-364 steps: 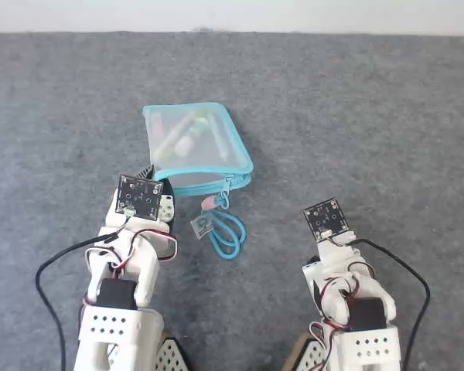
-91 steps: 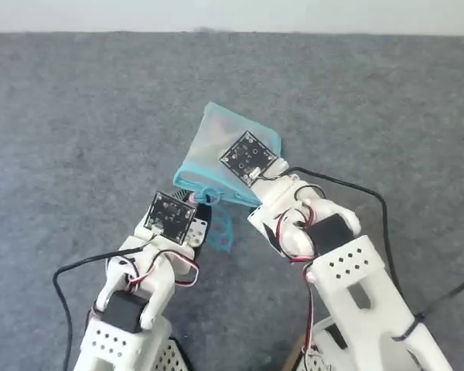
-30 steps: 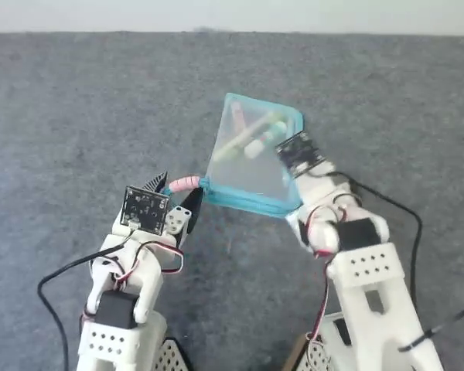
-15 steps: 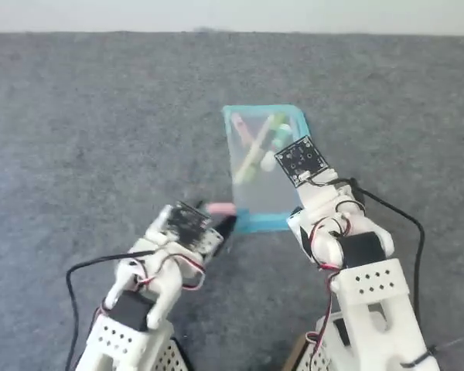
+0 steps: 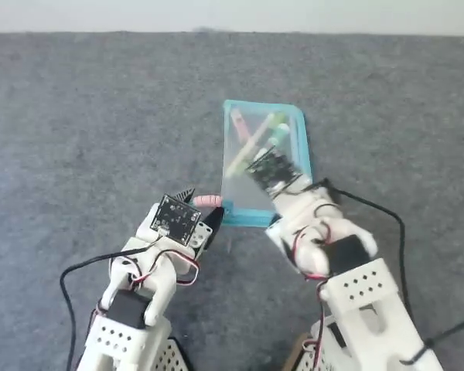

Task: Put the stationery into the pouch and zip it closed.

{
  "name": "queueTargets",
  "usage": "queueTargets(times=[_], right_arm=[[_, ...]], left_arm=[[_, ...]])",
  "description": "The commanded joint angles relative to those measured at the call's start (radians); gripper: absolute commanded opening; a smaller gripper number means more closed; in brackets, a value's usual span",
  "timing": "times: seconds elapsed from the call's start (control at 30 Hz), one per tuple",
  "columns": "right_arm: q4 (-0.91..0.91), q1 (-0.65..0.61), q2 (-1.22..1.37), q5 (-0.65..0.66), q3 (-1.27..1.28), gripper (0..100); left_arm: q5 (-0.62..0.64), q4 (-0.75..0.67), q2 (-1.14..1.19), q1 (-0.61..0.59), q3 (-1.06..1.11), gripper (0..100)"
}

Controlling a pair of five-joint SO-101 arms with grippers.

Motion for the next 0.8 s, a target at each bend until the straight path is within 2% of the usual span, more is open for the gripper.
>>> queueTargets(times=[0.0, 0.2, 0.3, 0.43, 0.63, 0.77], right_arm=[[-0.051, -0.079, -0.038, -0.009, -0.005, 38.5], [-0.134, -0.14, -0.027, -0.012, 0.002, 38.5], [-0.16, -0.156, -0.03, -0.055, 0.028, 38.5], [-0.151, -0.153, -0.03, -0.063, 0.035, 38.5], [-0.128, -0.151, -0.031, -0.058, 0.037, 38.5], [-0.114, -0.151, -0.028, -0.058, 0.037, 38.5]], left_arm=[[0.023, -0.046, -0.002, -0.003, -0.05, 19], [0.025, -0.046, -0.002, -0.003, -0.05, 19], [0.025, -0.037, -0.002, -0.008, -0.065, 21], [0.025, 0.017, -0.002, -0.025, -0.104, 29], [0.025, 0.04, 0.005, -0.095, -0.143, 28], [0.025, 0.172, 0.008, -0.091, -0.217, 29]])
